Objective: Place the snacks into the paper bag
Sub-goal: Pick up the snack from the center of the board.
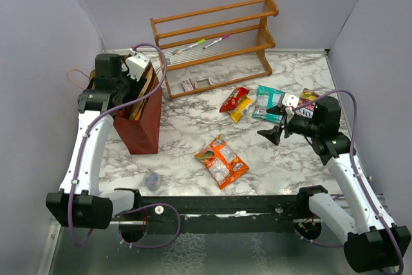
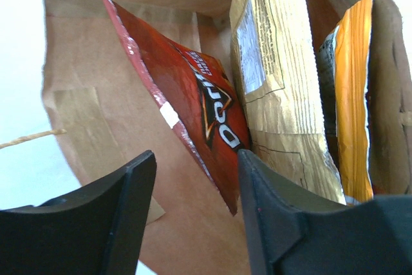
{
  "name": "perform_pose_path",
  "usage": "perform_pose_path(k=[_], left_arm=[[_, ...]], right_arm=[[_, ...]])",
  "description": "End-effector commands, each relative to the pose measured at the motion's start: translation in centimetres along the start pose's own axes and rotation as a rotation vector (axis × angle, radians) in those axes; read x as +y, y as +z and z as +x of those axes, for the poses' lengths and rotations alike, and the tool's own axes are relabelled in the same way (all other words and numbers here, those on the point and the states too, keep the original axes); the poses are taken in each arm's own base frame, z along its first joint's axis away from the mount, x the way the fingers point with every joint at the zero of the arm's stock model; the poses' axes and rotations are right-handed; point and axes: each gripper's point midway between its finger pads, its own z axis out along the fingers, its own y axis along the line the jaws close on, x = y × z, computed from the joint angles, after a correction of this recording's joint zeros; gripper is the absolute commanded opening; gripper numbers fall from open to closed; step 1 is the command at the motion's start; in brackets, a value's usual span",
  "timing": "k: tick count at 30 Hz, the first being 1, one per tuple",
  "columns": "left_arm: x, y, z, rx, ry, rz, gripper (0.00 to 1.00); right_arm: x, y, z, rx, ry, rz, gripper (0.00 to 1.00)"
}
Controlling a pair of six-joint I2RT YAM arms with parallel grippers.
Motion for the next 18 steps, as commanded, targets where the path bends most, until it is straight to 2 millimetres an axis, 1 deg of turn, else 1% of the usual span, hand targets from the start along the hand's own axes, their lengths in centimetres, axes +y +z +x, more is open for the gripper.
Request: perform_pose_path(k=[1, 4, 5, 7, 10, 13, 15, 18], left_arm=[[1.7, -3.7, -4.7, -0.214, -0.033, -0.049, 0.71], [1.8, -4.8, -6.2, -0.295, -0.039, -0.049, 0.77], [1.7, -5.0, -6.5, -0.322, -0.042, -0.05, 0.8], [1.6, -5.3, -6.8, -0.365, -0.046, -0.055, 0.89], [1.2, -5.7, -6.8, -0.409, -0.049, -0.059, 0.96], [0.5, -6.1, -7.0, -0.454, -0.046, -0.039, 0.99], [0.0, -6.5, -7.0, -0.486, -0.038, -0.023, 0.99], [-0.8, -6.8, -7.0, -0.511, -0.029, 0.003, 0.99]], right_arm=[[-3.3, -0.2, 1.1, 0.052, 0.02, 0.171, 0.83], [-5.4, -0.7, 2.0, 0.097, 0.038, 0.284, 0.85], [-5.9, -0.8, 2.2, 0.108, 0.043, 0.313, 0.86], [-7.0, -1.1, 2.8, 0.134, 0.057, 0.373, 0.86], [-8.3, -1.6, 3.6, 0.173, 0.075, 0.441, 0.87], [-9.0, -1.8, 4.5, 0.216, 0.059, 0.467, 0.86], [-9.5, -2.1, 5.2, 0.255, 0.035, 0.482, 0.86], [-9.4, -1.9, 6.1, 0.308, 0.028, 0.452, 0.85]])
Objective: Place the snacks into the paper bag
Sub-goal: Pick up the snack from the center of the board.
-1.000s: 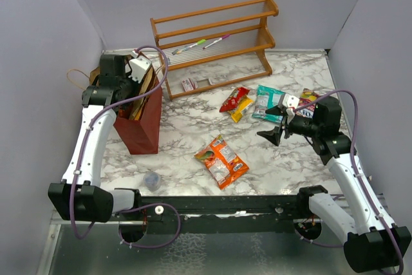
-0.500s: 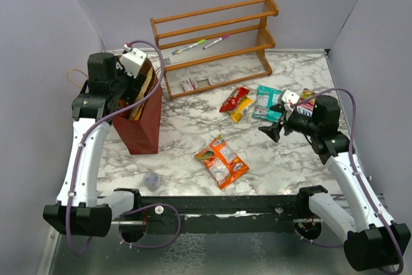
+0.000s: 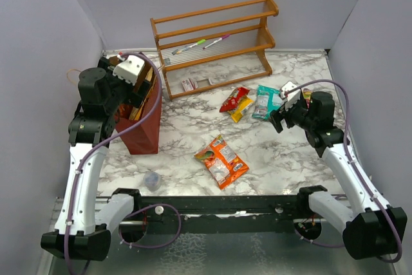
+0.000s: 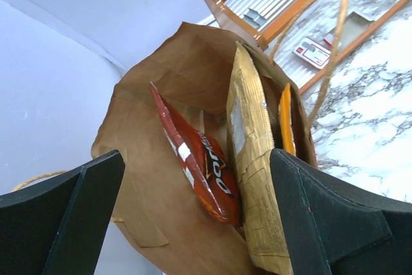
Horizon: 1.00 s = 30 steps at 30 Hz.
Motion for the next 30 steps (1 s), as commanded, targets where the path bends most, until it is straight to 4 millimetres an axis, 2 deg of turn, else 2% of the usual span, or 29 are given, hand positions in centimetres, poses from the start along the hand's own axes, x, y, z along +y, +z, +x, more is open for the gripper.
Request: perform_pose_path(k=[1, 3, 6, 14, 22, 30], left_arm=[[-0.9, -0.8, -2.0, -0.112, -0.009, 0.05, 0.99], [-1.3, -0.9, -2.0, -0.114, -0.018, 0.07, 0.99], [-1.9, -1.2, -2.3, -0.134, -0.035, 0.094, 0.99], [-2.6, -1.8, -2.2, -0.145, -0.034, 0.122, 0.99], [-3.2, -1.7, -1.6, -0.146, -0.03, 0.137, 0.99], [-3.5, -1.7, -1.3, -0.15, -0.012, 0.147, 0.99]], right_arm=[[-1.4, 0.3, 0.8, 0.075, -0.057, 0.028, 0.85], [-1.0, 0.4, 1.4, 0.104, -0.046, -0.002, 0.84], [-1.8, 0.7, 3.1, 0.188, -0.052, 0.024, 0.83], [-7.2, 0.7, 7.7, 0.417, -0.256, 0.239, 0.83], [-11.0, 1.0, 10.9, 0.581, -0.365, 0.311, 0.82], [-11.9, 1.4, 14.4, 0.718, -0.426, 0.297, 0.8]])
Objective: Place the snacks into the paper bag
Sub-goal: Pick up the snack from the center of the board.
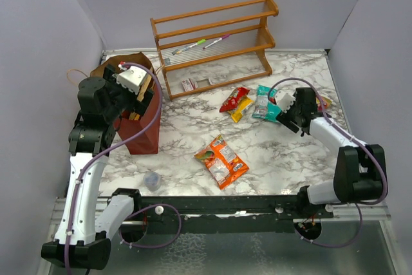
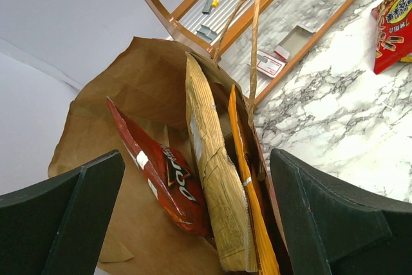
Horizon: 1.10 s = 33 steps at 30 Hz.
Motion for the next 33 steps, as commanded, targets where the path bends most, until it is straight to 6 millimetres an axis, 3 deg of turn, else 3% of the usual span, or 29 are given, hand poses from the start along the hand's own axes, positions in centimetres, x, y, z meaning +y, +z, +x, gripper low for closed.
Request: perform_pose_path(k=[1, 9, 20, 27, 33], left_arm=[[-0.1, -0.5, -1.1, -0.054, 0.02, 0.008, 0.99], [-0.7, -0.5, -0.6, -0.048, 0.024, 0.033, 0.99], [-0.6, -0.2, -0.6, -0.037, 0.032, 0.038, 0.99], [-0.6, -0.3, -0.6, -0.04, 0.037, 0.039, 0.99], [-0.7, -0.4, -1.4, -0.066, 0.031, 0.05, 0.99]], right_arm=[[-2.0, 1.1, 1.2, 0.078, -0.068, 0.083, 0.79], [-2.9, 3.2, 4.0, 0.184, -0.102, 0.096, 0.71], [-2.0, 6.0, 7.3, 0.268, -0.1, 0.064, 0.56], [-0.8, 6.8, 8.0, 0.276, -0.094, 0.043, 0.32], [-1.4, 5.7, 6.9, 0.227, -0.068, 0.054, 0.03]])
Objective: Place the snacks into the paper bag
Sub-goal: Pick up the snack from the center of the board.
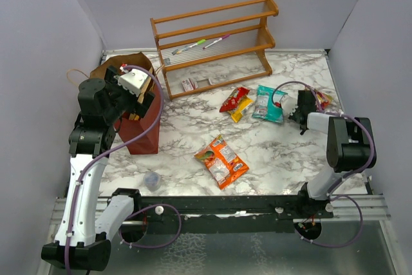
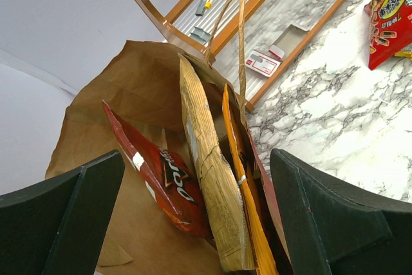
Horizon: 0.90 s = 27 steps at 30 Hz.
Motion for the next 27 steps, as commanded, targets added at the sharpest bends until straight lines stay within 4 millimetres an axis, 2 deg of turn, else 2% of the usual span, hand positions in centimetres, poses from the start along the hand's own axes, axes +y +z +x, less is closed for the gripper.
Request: perform_pose_path(k=[1, 7, 12, 20, 27], left_arm=[[-0.2, -0.2, -1.9, -0.066, -0.001, 0.029, 0.99], [-0.5, -0.2, -4.5, -0.132, -0.03, 0.076, 0.89], [-0.8, -0.5, -6.7, -0.173, -0.034, 0.135, 0.82], [-2.0, -1.5, -10.2, -0.273, 0.035, 0.241, 0.78], [-4.1, -1.8, -11.6, -0.321, 0.014, 0.393, 0.75]], right_arm=[[0.2, -1.1, -0.6, -0.057, 0.041, -0.031, 0.02], [-0.6, -6.0, -3.1, -0.209, 0.131, -0.135, 0.02], [-1.6, -10.7, -4.2, -0.306, 0.152, -0.188, 0.01], [-0.5, -18.3, -5.8, -0.475, 0.104, -0.369, 0.01], [0.9, -23.9, -7.6, -0.64, 0.108, -0.527, 0.01]])
